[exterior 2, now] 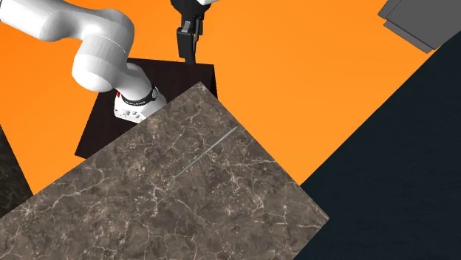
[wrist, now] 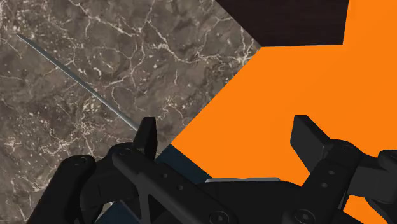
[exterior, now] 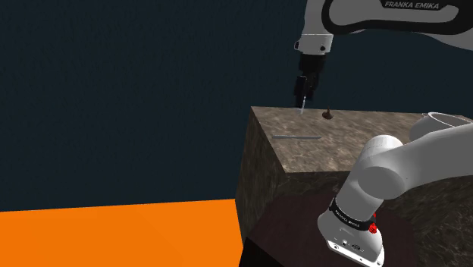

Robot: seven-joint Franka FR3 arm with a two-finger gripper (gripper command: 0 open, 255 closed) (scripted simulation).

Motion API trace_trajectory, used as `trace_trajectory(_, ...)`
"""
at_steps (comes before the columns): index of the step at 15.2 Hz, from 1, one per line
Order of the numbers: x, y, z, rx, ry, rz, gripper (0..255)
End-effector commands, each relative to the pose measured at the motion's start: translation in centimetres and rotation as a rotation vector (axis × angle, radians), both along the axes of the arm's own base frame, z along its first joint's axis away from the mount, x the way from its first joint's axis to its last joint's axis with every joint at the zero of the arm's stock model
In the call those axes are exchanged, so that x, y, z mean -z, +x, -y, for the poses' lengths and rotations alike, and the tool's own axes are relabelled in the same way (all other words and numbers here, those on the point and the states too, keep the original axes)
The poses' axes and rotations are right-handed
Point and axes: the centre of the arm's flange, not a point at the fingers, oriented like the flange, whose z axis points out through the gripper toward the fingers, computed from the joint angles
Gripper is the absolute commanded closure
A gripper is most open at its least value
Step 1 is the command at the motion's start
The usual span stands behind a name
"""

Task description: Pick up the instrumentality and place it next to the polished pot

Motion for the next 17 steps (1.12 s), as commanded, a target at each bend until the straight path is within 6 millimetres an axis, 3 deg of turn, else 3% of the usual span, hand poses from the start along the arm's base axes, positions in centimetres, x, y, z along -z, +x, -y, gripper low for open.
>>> trace_trajectory(1, 0.0, 0.0, 0.0, 0.000, 0.000, 0.000, 0)
trace_trajectory(9, 7.2, -1.4, 7.7, -0.340, 0.037, 0.058, 0)
trace_trajectory(17, 14.7, 0.2, 15.2, -0.679, 0.075, 0.116, 0)
